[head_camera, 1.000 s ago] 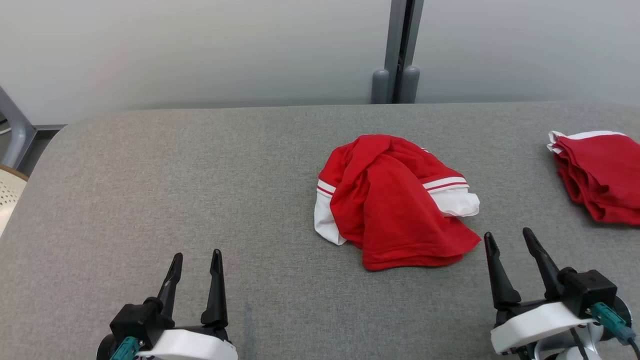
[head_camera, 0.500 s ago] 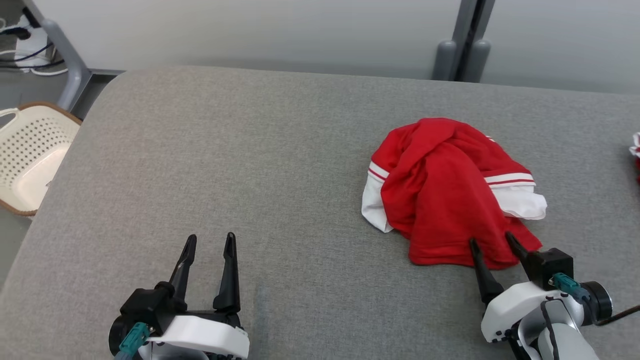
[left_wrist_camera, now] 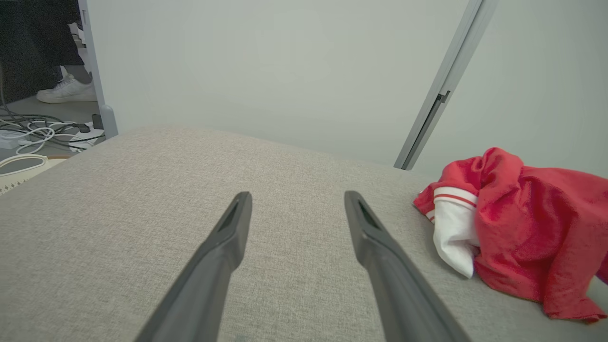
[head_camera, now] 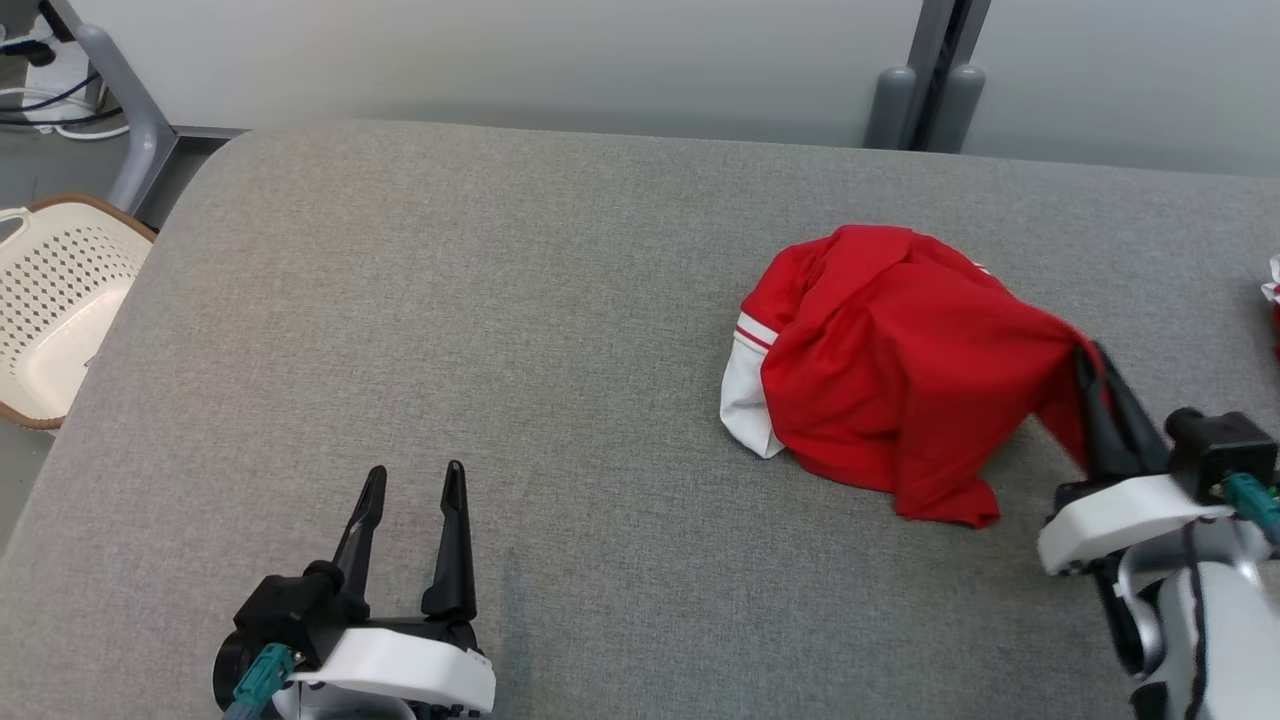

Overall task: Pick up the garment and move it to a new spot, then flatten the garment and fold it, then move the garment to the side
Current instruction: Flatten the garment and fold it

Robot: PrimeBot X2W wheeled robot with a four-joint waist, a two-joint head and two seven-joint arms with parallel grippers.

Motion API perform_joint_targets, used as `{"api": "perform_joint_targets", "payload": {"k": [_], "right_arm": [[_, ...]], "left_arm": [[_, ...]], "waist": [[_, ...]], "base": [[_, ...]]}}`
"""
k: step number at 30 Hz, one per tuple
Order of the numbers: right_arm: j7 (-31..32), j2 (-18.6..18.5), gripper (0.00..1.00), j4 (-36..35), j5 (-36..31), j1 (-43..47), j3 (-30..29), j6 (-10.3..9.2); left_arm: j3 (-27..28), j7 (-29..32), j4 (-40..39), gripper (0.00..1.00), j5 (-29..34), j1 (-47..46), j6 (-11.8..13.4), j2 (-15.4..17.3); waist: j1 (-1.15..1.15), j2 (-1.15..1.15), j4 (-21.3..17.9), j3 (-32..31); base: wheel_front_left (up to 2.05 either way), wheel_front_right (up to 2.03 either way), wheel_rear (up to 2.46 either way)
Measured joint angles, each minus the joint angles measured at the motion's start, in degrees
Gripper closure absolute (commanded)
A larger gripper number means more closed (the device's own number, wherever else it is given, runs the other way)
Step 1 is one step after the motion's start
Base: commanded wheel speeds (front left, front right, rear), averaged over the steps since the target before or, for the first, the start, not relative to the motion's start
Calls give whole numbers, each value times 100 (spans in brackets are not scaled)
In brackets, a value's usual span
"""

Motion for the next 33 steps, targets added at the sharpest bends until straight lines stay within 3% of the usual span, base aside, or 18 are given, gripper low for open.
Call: {"api": "perform_joint_targets", "payload": {"k": [7,14,16,19,20,28,33], "right_arm": [[535,-631,100,-219,-406,-514,-466,0],[1093,-1594,100,993,-581,-1746,-297,0],[1117,-1659,100,1156,-576,-1908,-203,0],[1150,-1826,51,1804,-505,-2486,54,1],[1099,-1867,0,1967,-504,-2592,85,1],[402,-1784,0,2718,-422,-3036,456,0],[80,-1631,0,2639,-133,-2800,810,0]], "left_arm": [[-56,0,26,0,1,-35,-45,-9],[-134,0,83,0,52,-164,-96,-11],[-138,0,88,0,54,-180,-97,-11],[-142,0,123,0,60,-206,-100,-10],[-146,0,127,0,60,-215,-102,-10],[-129,0,172,0,105,-227,-104,-11],[-105,0,162,0,110,-154,-110,-11]], "waist": [[0,0,-36,68],[0,0,175,230],[0,0,201,257],[0,0,262,353],[0,0,267,371],[0,0,29,313],[0,0,-249,151]], "base": [[0,0,0],[0,0,0],[0,0,0],[0,0,0],[0,0,0],[0,0,0],[0,0,0]]}}
